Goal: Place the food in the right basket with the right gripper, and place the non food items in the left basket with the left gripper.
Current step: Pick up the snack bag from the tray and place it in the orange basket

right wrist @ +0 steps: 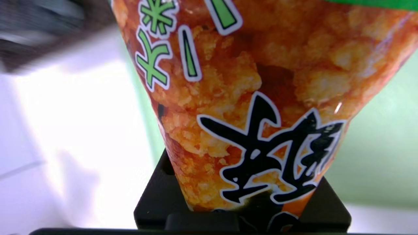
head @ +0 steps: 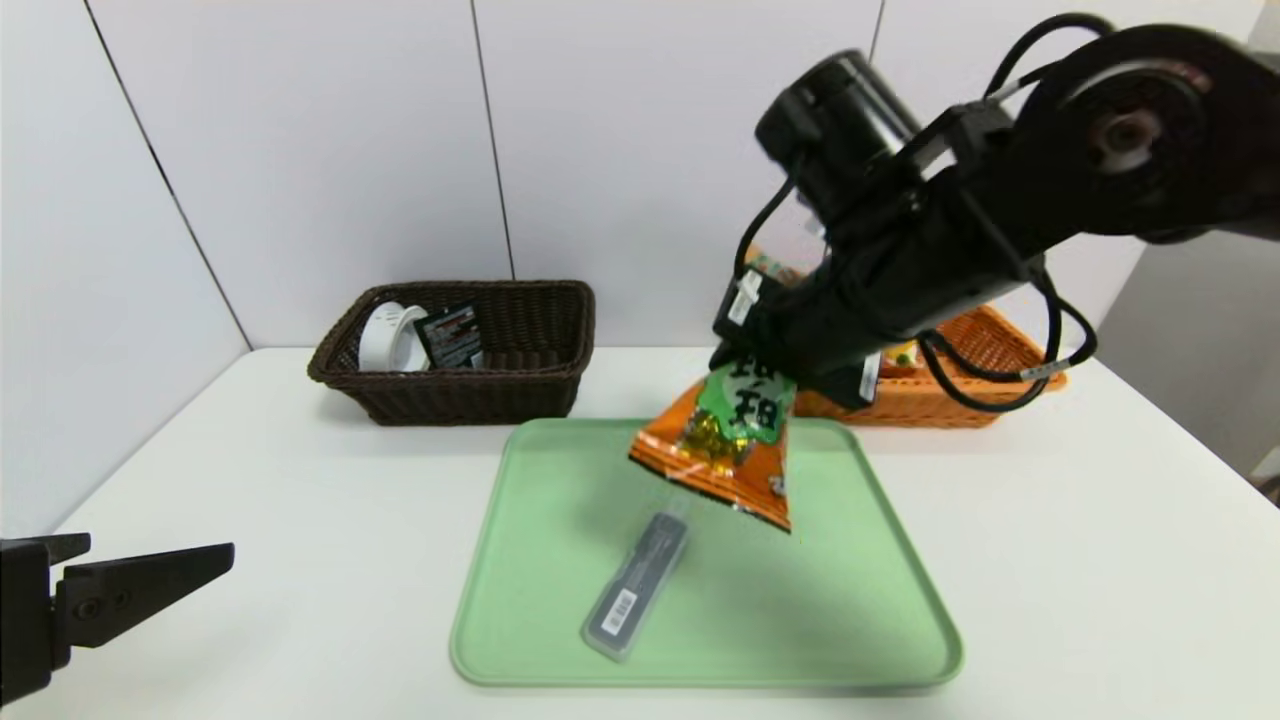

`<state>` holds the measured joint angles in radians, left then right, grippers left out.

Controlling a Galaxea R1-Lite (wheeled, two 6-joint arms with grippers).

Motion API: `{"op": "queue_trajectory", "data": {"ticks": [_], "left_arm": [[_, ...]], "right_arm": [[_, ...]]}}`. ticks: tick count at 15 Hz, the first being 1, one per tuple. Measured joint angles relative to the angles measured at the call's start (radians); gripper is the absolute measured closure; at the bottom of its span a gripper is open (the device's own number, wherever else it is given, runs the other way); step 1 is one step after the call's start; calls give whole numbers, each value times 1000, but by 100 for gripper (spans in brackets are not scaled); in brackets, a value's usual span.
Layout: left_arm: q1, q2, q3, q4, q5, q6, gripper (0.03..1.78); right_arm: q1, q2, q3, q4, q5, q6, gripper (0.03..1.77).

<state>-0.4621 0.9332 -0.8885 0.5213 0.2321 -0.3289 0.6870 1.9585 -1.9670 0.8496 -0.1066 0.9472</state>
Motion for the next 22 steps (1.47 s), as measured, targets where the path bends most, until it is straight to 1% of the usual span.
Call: {"op": "queue_trajectory", "data": {"ticks": [2, 3, 6, 8, 10, 12, 14, 17, 21, 22], "left_arm": [[0, 6, -2, -2, 0, 0, 12], [0, 8, -2, -3, 0, 1, 12], [0, 14, -3, -4, 0, 0, 12], [0, 18, -3, -4, 0, 1, 12], [0, 24, -3, -6, -1, 1, 12], [0, 28, -3, -6, -1, 0, 12], [0, 30, -3, -6, -2, 0, 12], [0, 31, -3, -6, -2, 0, 12], [0, 30, 0, -4, -2, 0, 12], [0, 30, 0, -4, -2, 0, 12]], "right_arm": [[-80, -41, 0, -99, 0, 3, 118], [-131, -55, 0, -135, 10, 5, 118], [-315, -70, 4, -203, 70, -8, 118], [-427, -51, 9, -224, 91, -27, 118], [-505, -14, 10, -293, 101, -34, 118], [-547, 28, 11, -340, 103, -17, 118], [-570, 71, 11, -353, 103, 26, 118], [-577, 133, 11, -397, 101, 53, 118], [-580, 191, 11, -441, 102, 124, 118], [-581, 201, 11, -442, 102, 135, 110]]}}
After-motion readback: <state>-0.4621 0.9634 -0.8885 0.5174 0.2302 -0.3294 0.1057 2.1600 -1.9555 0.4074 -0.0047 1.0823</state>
